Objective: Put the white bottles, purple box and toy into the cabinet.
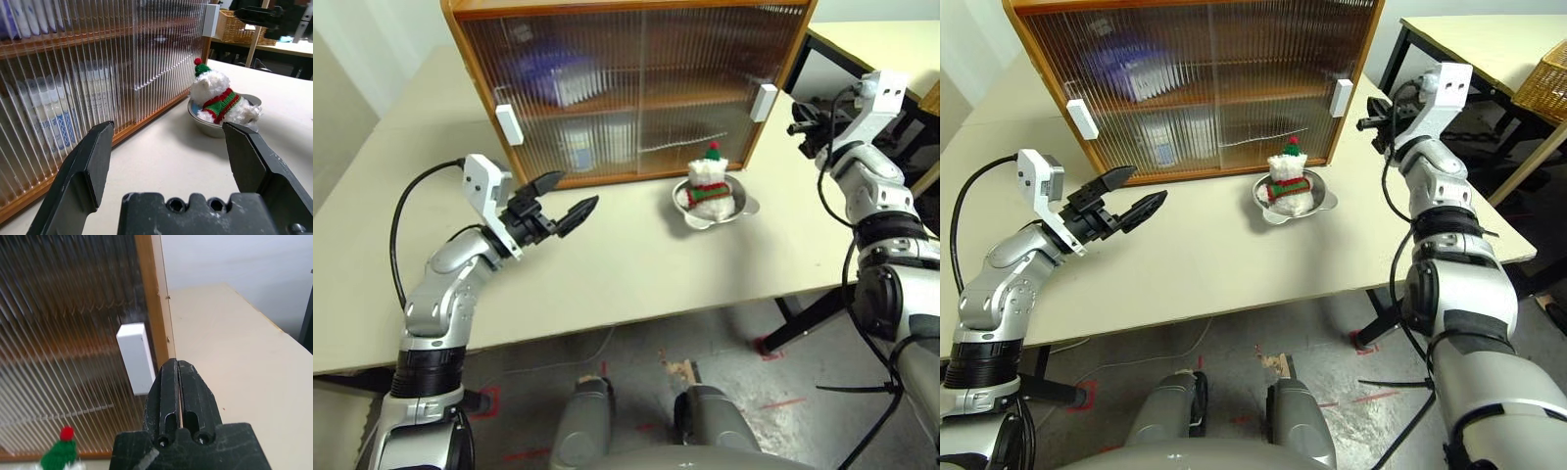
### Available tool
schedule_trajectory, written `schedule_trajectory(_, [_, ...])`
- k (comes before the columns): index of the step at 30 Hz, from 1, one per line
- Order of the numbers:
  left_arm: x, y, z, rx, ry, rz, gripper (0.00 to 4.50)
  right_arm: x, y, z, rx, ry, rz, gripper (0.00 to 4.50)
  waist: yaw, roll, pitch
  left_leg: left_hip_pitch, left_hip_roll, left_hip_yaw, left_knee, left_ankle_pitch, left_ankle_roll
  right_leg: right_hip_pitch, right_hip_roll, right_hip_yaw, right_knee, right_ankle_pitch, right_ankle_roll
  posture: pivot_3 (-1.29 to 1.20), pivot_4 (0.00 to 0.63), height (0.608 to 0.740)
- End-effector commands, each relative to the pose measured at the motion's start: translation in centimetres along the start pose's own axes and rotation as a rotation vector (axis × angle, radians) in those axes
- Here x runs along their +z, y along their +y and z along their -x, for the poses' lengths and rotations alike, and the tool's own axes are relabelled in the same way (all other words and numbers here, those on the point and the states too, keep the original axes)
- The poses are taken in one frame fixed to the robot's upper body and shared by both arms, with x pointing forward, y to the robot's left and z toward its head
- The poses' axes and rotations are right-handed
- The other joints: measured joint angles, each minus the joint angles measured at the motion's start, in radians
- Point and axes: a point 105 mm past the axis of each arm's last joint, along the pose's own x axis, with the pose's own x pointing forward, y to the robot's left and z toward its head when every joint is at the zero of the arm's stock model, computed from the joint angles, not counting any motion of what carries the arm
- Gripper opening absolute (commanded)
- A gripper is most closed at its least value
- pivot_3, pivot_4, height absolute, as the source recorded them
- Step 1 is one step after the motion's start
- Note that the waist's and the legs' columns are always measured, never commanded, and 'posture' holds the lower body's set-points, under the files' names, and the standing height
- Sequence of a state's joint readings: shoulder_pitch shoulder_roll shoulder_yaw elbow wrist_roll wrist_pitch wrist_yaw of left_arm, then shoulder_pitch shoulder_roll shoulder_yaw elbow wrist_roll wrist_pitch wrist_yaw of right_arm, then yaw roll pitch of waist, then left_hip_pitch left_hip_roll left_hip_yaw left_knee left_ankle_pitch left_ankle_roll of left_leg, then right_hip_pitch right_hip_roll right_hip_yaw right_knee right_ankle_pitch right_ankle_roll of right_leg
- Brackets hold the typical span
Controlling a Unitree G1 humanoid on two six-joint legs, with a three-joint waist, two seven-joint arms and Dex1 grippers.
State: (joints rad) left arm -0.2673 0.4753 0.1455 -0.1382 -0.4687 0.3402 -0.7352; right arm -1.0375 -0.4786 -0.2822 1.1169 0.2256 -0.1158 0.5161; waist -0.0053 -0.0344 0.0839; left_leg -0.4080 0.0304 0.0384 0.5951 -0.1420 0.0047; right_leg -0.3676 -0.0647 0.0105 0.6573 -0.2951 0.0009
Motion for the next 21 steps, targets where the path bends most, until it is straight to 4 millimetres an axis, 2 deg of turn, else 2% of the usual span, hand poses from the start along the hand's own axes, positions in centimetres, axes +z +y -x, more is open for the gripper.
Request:
schedule_trajectory(1, [-0.5, 0.1, 0.3, 0.011, 0.016, -0.003, 4.5, -0.3, 0.2, -0.4, -0.019, 0.023, 0.02, 0.02, 0.001, 0.0, 0.0, 0.0, 0.0, 0.0, 0.0, 0.0, 0.0, 0.0, 0.0, 0.0, 0.0, 0.0, 0.0, 0.15, 0.021, 0.74])
schedule_trajectory(11, [-0.7, 0.3, 1.4, 0.046, 0.018, -0.009, 4.5, -1.6, 0.8, -1.0, -0.047, 0.082, 0.002, 0.02, 0.025, 0.0, 0.0, -0.002, 0.001, 0.001, -0.001, 0.0, 0.0, -0.003, 0.0, 0.001, 0.001, 0.0, -0.001, 0.2, 0.027, 0.74])
schedule_trajectory(21, [-0.8, 0.1, 2.1, 0.057, 0.025, -0.01, 4.5, -1.1, 0.8, -1.2, -0.063, 0.074, 0.027, 0.02, 0.036, 0.0, 0.0, -0.004, 0.001, 0.001, -0.001, 0.0, 0.001, -0.005, -0.002, 0.001, 0.001, 0.001, -0.001, 0.21, 0.032, 0.74])
